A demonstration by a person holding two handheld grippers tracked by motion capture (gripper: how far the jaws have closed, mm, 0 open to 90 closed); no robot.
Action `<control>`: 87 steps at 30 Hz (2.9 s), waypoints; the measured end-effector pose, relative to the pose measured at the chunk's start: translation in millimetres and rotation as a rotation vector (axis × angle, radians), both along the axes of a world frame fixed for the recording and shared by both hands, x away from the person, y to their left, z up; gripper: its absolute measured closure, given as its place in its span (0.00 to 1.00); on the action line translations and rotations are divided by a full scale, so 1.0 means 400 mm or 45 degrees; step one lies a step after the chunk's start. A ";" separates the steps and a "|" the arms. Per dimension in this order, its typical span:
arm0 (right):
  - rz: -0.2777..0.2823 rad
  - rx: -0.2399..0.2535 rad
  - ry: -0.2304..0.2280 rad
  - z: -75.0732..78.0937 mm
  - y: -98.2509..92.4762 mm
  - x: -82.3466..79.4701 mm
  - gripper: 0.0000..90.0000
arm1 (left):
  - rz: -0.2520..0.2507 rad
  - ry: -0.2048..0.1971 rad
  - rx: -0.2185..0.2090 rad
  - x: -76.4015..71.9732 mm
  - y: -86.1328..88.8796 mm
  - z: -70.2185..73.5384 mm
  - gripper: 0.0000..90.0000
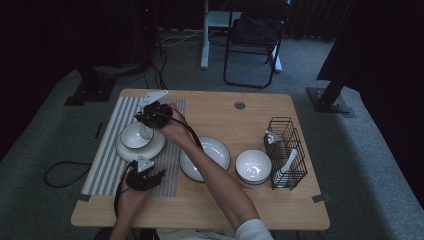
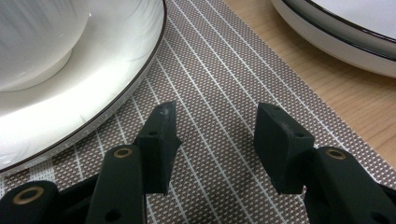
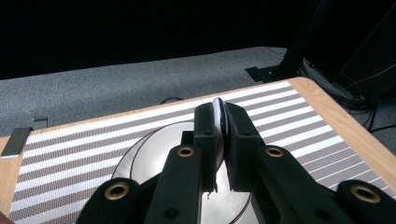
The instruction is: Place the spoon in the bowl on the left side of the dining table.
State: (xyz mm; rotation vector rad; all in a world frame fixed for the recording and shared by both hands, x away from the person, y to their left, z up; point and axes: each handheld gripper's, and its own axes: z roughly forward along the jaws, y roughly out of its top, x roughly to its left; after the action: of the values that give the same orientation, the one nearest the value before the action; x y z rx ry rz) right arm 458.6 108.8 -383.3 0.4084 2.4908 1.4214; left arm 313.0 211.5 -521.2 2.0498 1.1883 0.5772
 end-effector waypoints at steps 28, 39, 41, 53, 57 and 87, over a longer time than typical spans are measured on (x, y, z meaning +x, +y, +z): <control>0.020 -0.182 0.051 -0.099 -0.097 -0.052 0.84 | 0.001 0.005 -0.001 0.001 -0.001 0.000 0.56; 0.039 -0.200 0.043 -0.096 -0.108 -0.074 0.80 | 0.000 0.008 -0.006 0.002 -0.001 0.000 0.56; 0.045 -0.211 0.029 -0.095 -0.105 -0.080 0.80 | 0.003 0.007 -0.008 0.002 -0.001 0.000 0.56; 0.023 -0.160 0.029 -0.059 -0.143 -0.107 0.72 | 0.004 0.009 -0.013 0.003 0.000 -0.001 0.56; 0.016 -0.143 0.037 -0.050 -0.163 -0.122 0.70 | 0.005 0.009 -0.014 0.003 0.000 -0.001 0.56; -0.070 -0.049 0.136 -0.066 -0.308 -0.245 0.57 | 0.013 0.021 -0.029 0.005 0.000 -0.001 0.55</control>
State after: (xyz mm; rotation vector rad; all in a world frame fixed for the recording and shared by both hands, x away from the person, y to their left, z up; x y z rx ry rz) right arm 360.4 -14.2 -409.6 0.5543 2.5643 1.3628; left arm 315.2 211.6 -521.7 2.0337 1.2101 0.5500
